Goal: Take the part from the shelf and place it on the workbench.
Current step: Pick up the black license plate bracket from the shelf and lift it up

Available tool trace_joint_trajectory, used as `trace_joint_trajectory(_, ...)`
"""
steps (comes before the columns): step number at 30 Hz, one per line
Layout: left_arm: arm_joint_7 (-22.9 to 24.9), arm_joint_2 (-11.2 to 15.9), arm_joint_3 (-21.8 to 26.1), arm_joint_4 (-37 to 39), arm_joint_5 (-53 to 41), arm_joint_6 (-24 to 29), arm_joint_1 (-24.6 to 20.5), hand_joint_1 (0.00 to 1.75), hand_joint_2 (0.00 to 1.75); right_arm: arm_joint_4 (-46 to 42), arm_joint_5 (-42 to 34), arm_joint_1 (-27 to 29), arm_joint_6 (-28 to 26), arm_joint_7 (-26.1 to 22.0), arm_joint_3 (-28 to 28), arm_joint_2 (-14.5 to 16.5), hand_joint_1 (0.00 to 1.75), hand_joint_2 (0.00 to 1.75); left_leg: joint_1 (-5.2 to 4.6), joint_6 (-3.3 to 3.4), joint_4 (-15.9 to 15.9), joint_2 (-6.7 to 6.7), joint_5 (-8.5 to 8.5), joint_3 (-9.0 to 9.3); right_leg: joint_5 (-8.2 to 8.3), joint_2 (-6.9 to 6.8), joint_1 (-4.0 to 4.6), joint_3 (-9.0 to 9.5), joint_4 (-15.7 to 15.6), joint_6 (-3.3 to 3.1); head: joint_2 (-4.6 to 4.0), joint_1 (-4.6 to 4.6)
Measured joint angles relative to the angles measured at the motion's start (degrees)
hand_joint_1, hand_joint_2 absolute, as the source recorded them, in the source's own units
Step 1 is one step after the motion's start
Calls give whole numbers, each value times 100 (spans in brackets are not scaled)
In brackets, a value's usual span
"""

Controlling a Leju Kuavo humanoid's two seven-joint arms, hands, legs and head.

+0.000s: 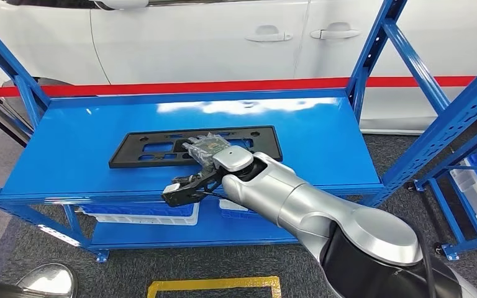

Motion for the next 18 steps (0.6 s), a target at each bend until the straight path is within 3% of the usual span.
trace_joint_trajectory(2,2,-9,1,0,-3,-2,9,0,0,18,10,-23,-1,-1,-26,-17,0,0,33,38,-95,17,30,71,-230,-1,-9,-189,403,49,0,5)
trace_joint_trajectory(4,-2,-9,3,0,-4,-3,4,0,0,41,15,-14,6,-3,-41,-45,0,0,29,67,-94,20,11,82,-524,-3,-33,-597,1169,98,-1,8)
trace_joint_trajectory(6,-4,-9,16,0,-9,-4,0,0,0,66,28,19,22,-4,-47,-71,0,0,29,73,-56,13,-30,86,-550,-5,-54,-851,1548,134,-1,8)
trace_joint_trajectory(7,-5,-9,26,0,-12,-4,-1,0,0,77,37,26,29,-5,-50,-78,0,0,30,63,-26,8,-58,94,-396,-7,-63,-808,1400,141,-1,8)
trace_joint_trajectory(8,-5,-10,35,0,-16,-6,-1,0,0,83,47,28,33,-8,-57,-80,0,0,31,49,12,3,-93,104,-170,-12,-73,-664,1062,141,-1,8)
trace_joint_trajectory(10,-5,-13,45,0,-23,-10,1,0,0,88,73,21,38,-12,-77,-79,0,0,23,3,102,-1,-171,103,118,-20,-72,-331,360,107,-1,6)
trace_joint_trajectory(11,-5,-15,47,0,-28,-11,-3,0,0,90,88,20,42,-14,-85,-78,0,0,18,-25,137,-1,-195,90,162,-21,-60,-236,165,80,-1,4)
trace_joint_trajectory(13,-5,-15,53,0,-44,-10,-14,0,0,101,112,19,50,-17,-94,-75,0,0,12,-79,162,-2,-207,65,144,-11,-29,-205,91,23,0,3)
trace_joint_trajectory(15,-5,-11,65,-1,-56,-4,-19,0,0,110,122,16,54,-20,-107,-71,0,0,24,-128,185,-1,-245,60,158,-8,-50,-175,55,-41,1,3)
trace_joint_trajectory(16,-5,-11,71,-1,-58,-1,-20,0,0,112,124,8,55,-21,-116,-67,0,0,27,-153,300,0,-320,17,163,-12,-67,-148,28,-72,1,1)
trace_joint_trajectory(18,-5,-10,80,-1,-62,2,-21,0,0,113,125,-5,61,-23,-130,-57,0,0,40,-206,885,1,-608,-256,159,-21,-81,-107,-5,-120,0,-1)
